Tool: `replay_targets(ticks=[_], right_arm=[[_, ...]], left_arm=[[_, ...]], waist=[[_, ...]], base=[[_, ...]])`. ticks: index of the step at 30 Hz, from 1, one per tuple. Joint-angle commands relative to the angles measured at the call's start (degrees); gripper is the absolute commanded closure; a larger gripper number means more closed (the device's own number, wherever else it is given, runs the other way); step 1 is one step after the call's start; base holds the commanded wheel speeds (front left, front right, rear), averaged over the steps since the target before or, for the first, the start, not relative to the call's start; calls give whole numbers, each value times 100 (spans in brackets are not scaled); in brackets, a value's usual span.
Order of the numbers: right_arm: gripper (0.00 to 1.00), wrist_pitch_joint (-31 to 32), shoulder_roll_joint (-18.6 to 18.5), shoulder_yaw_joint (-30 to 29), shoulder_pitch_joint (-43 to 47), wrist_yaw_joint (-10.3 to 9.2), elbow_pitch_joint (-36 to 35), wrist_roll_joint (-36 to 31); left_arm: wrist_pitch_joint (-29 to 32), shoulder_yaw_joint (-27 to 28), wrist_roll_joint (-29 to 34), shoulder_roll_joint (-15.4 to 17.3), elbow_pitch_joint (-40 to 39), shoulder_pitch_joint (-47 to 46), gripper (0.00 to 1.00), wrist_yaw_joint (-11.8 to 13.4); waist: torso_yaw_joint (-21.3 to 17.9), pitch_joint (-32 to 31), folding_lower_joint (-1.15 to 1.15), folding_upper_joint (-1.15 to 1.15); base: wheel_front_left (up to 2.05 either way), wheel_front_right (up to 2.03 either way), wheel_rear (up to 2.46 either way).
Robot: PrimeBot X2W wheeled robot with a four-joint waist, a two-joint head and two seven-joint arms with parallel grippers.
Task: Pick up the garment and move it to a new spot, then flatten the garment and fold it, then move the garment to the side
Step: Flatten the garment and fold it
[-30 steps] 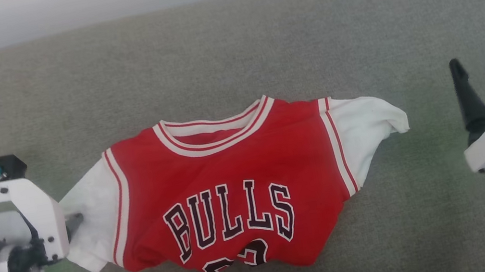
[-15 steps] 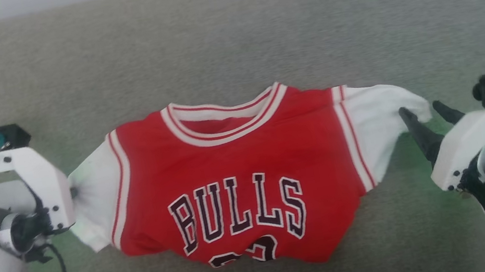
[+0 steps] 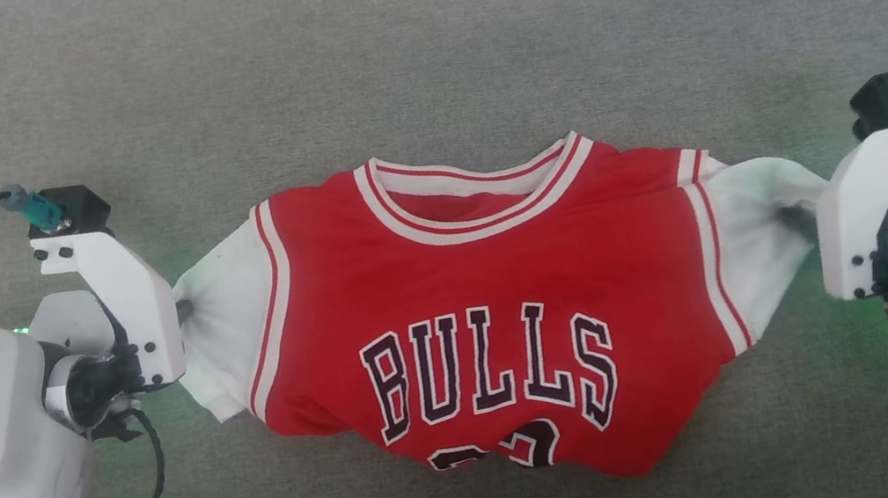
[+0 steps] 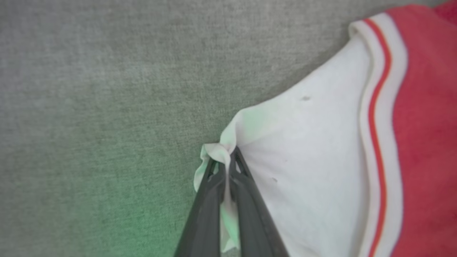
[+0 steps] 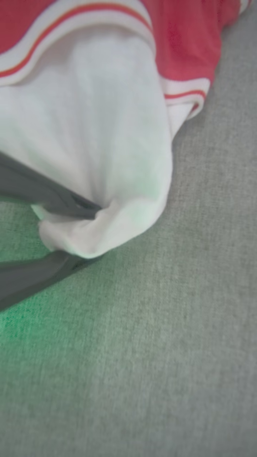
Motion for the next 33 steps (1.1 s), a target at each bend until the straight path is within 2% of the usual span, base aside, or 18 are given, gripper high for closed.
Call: replay_targets(ticks=[1, 5, 15, 26, 33], right_arm=[[100, 262, 127, 108, 282, -11, 377, 57], [100, 279, 84, -28, 103, -11, 155, 193], [100, -35, -6, -362, -667, -10, -239, 353], [100, -264, -67, -101, -1830, -8, -315, 235], [100, -791, 139, 164, -2809, -8, -43, 255]], left_arm=[[13, -175, -9, -257, 236, 200, 100, -11], [-5, -104, -100, -273, 220, 76, 100, 12], [296, 58, -190, -126, -278, -530, 100, 291], [519, 145, 1, 83, -1073, -1454, 100, 557], [370, 285, 117, 170, -1167, -2158, 100, 707]], waist=[[19, -13, 0, -1], [3, -98, 0, -1], [-105, -672, 0, -1], [-245, -1290, 0, -1], [-384, -1567, 0, -1]], base=[[0, 0, 0], [0, 0, 0], [0, 0, 0], [0, 0, 0], [0, 0, 0]])
